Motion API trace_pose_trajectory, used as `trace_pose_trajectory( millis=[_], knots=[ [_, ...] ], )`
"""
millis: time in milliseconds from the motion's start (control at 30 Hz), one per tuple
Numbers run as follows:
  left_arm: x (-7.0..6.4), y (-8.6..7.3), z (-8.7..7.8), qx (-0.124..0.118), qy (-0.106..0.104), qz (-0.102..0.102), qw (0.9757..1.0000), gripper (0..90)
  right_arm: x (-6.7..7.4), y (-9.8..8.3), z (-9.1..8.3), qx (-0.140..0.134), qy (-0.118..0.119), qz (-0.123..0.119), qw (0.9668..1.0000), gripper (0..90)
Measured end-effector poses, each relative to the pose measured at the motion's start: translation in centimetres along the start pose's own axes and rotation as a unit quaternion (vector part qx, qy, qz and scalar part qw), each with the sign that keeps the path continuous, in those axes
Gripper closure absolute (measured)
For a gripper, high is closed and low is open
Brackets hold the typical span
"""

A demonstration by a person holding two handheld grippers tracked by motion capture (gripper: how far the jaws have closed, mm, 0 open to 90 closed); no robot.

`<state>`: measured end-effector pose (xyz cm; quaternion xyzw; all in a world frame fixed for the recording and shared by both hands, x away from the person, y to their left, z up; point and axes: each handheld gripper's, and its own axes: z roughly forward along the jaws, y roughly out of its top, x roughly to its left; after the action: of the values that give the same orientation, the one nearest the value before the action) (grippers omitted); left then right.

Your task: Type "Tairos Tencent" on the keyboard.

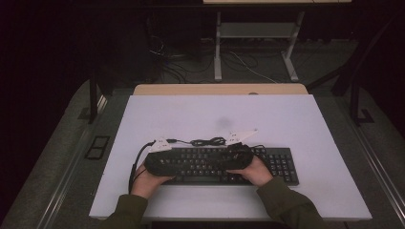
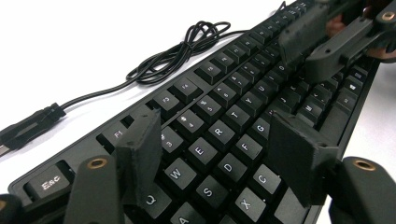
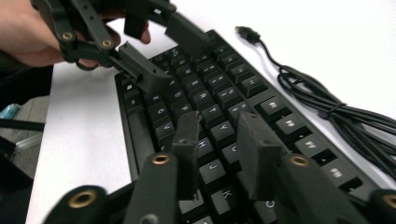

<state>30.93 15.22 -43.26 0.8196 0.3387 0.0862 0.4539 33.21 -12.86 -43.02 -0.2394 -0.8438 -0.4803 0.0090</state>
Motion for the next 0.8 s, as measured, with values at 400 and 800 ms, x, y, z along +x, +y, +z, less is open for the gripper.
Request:
trace_pose_trajectory(
  millis=[400, 800],
  knots=[
    [-0.1, -0.1, 0.1, -0.001, -0.001, 0.004, 1.0, 30.1, 0.9, -0.2, 0.6, 0.026, 0.016, -0.021, 0.9993, 89.4],
    [-0.1, -0.1, 0.1, 0.0, -0.001, 0.007, 1.0, 29.8, 1.4, -0.4, 1.3, 0.046, 0.021, -0.027, 0.9984, 89.4]
  ],
)
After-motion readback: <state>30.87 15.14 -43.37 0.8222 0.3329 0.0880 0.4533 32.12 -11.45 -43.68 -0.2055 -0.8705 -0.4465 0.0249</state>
